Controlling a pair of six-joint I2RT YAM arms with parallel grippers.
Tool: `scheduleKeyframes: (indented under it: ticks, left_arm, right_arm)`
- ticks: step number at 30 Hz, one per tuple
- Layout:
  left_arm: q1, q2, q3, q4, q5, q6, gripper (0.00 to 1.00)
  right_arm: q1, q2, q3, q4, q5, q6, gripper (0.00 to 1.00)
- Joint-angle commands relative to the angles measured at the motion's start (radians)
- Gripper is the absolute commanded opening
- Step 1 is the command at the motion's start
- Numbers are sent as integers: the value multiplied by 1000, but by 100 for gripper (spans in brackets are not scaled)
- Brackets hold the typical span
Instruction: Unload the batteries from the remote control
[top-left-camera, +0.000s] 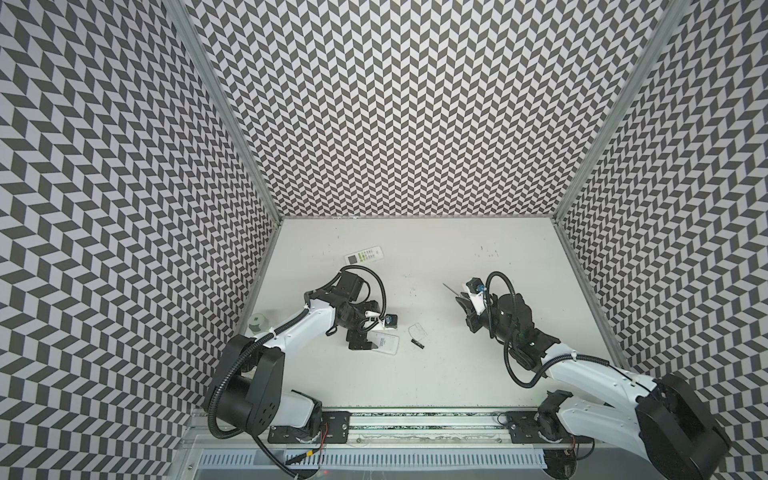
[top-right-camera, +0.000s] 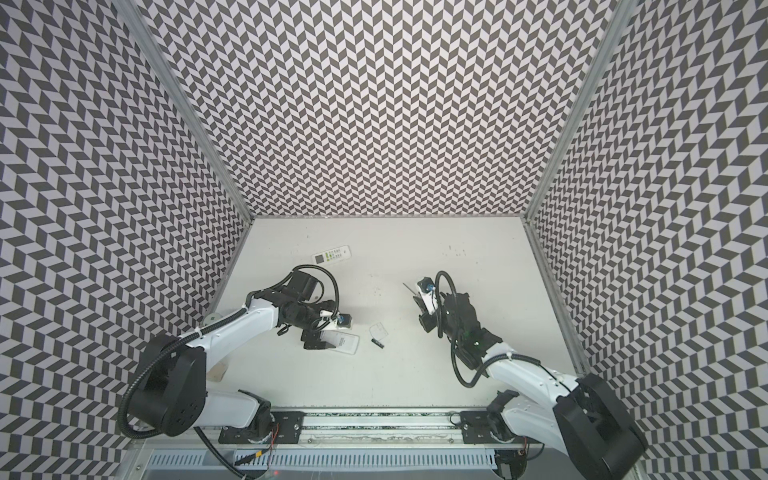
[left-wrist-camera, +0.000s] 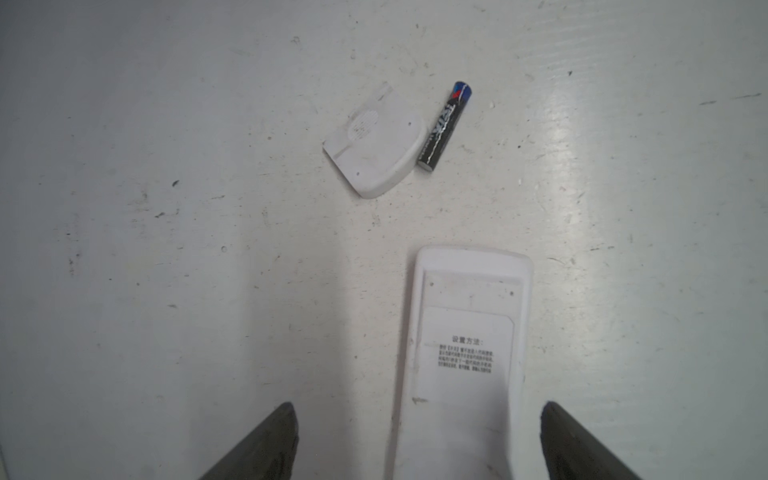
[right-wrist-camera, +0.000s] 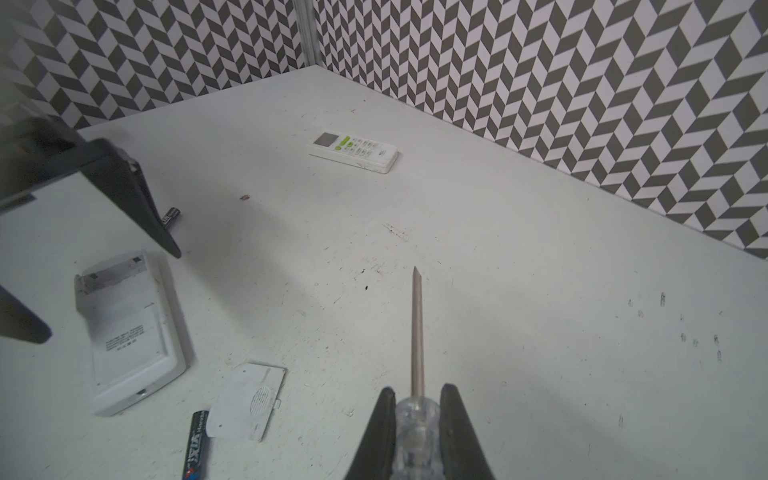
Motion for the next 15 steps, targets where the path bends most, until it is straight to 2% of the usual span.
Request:
scheduleKeyframes:
  ticks: [1, 5, 8, 15]
  left_arm:
    - [-16, 26, -23, -26, -26, 46, 92]
    - [-16, 43, -53, 24, -55, 59, 92]
    - [-18, 39, -75, 58, -74, 79, 90]
    - [-17, 36, -132, 156, -77, 90, 82]
  right_arm:
    - [-55, 31, 35, 55, -35, 171, 4]
    - [-125, 109, 6, 137, -95, 342, 4]
    - [-169, 170, -8, 197, -130, 417, 5]
    - [-218, 271, -8, 271, -138, 469, 8]
